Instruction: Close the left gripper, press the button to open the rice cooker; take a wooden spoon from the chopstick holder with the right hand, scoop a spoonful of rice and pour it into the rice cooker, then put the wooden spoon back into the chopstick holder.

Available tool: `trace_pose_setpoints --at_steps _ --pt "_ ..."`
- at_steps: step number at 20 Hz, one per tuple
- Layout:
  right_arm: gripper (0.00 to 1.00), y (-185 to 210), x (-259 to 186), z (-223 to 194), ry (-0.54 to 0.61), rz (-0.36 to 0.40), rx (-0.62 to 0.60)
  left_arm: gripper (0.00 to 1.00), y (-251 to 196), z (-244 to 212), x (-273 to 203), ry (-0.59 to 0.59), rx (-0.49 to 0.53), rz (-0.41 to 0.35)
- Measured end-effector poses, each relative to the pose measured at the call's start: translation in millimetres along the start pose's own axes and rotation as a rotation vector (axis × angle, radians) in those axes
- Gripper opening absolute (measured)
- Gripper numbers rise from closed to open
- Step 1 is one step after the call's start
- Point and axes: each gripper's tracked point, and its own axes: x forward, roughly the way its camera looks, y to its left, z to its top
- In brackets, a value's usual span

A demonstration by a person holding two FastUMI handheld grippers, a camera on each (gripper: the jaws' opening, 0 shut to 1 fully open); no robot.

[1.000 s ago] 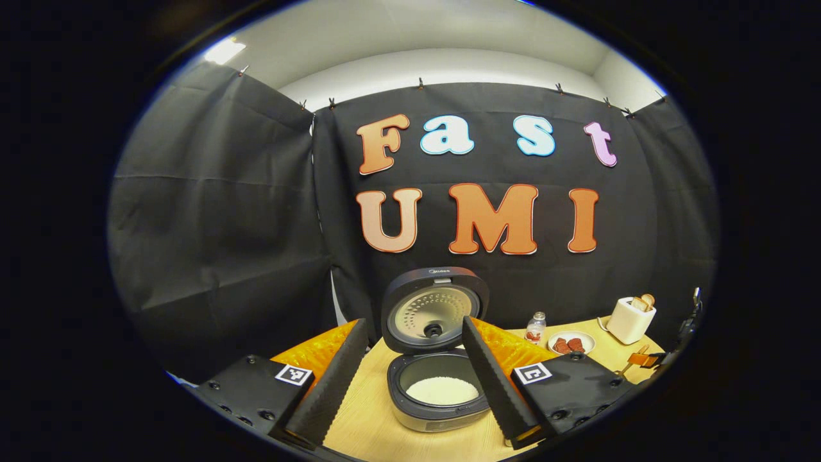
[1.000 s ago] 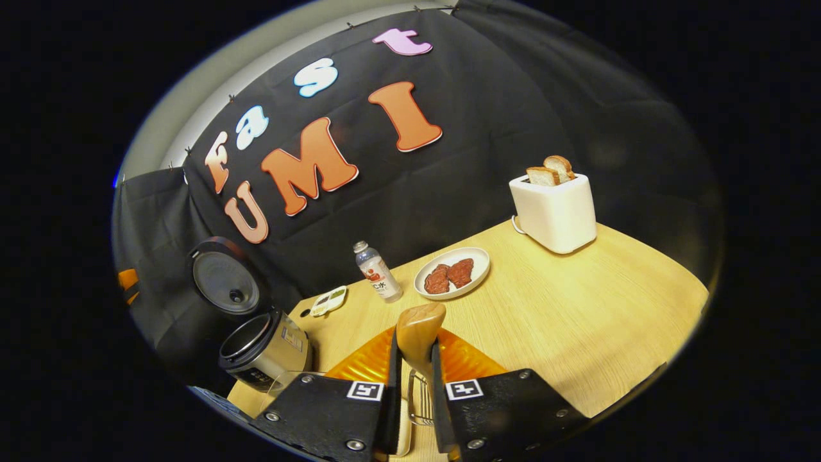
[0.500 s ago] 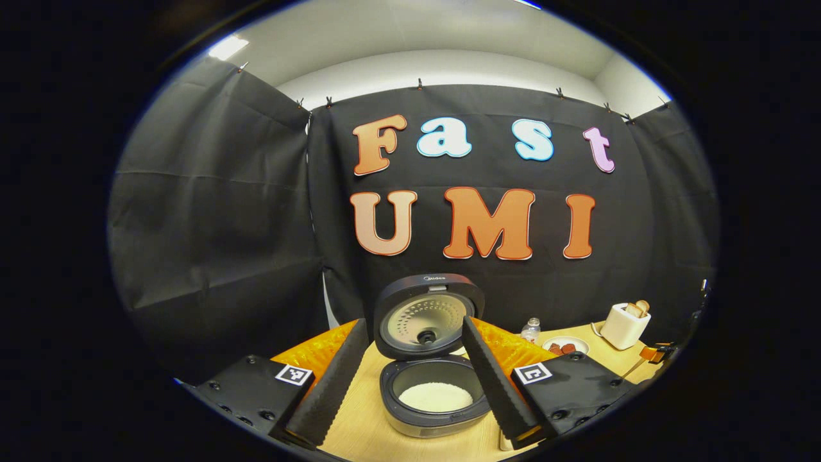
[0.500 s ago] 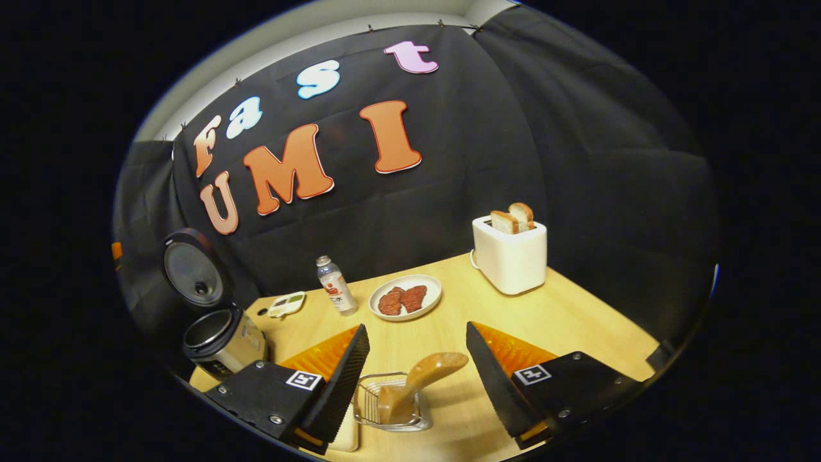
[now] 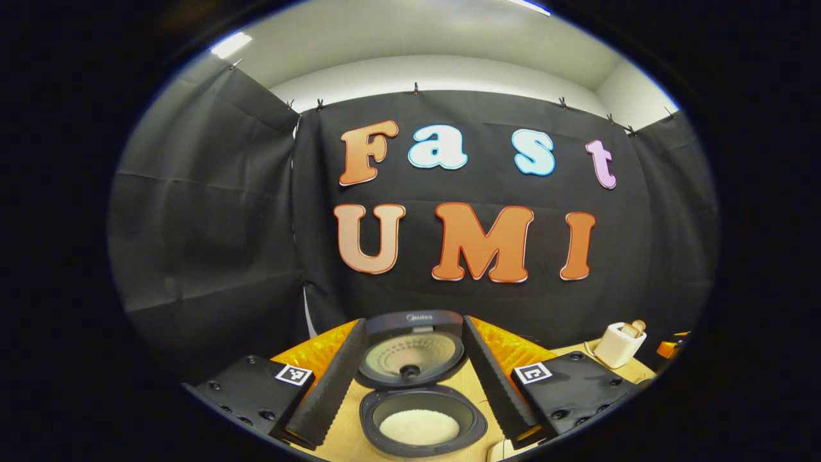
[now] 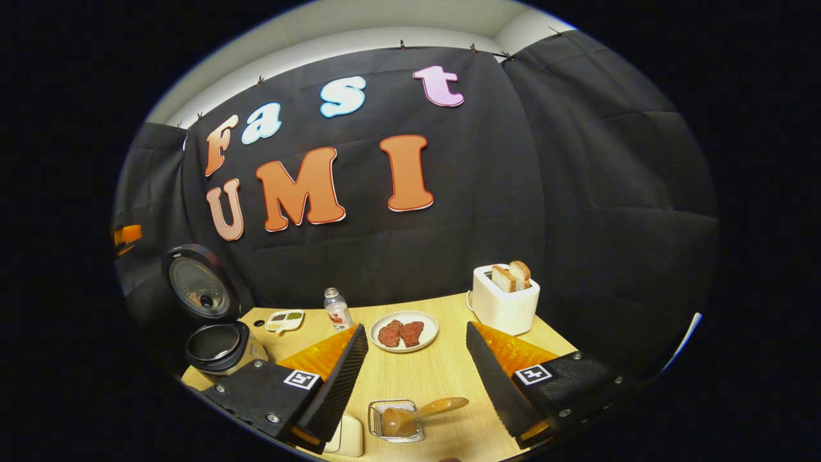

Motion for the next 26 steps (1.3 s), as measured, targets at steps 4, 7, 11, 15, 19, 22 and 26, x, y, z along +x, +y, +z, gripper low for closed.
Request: trace_pose_setpoints --at_steps 4,7,11,15,19,22,26 --pt "0.95 1 -6 5 0.005 -0.013 -0.033 1.0 -6 35 62 -0.009 -0.001 -0.016" --pt "0.95 0 -9 0 0.015 -0.028 -0.032 0.95 -17 45 110 0.008 -0.015 -0.047" --pt "0.95 -4 -17 -9 0.038 -0.048 -0.048 0.96 -14 28 172 0.079 0.019 -0.032" --pt "0.95 -6 -21 -5 0.039 -0.071 -0.027 0.98 -12 -18 206 0.179 0.013 -0.037" --pt "0.95 -13 -26 -3 0.036 -0.093 -0.021 0.96 -8 -66 214 0.25 -0.014 -0.028" --pt "0.95 -12 -27 -2 0.037 -0.101 -0.012 0.99 -5 -90 211 0.283 0.022 -0.019" --pt "0.95 -6 -31 10 0.022 -0.093 -0.007 1.0 -2 -92 203 0.277 0.037 -0.01"
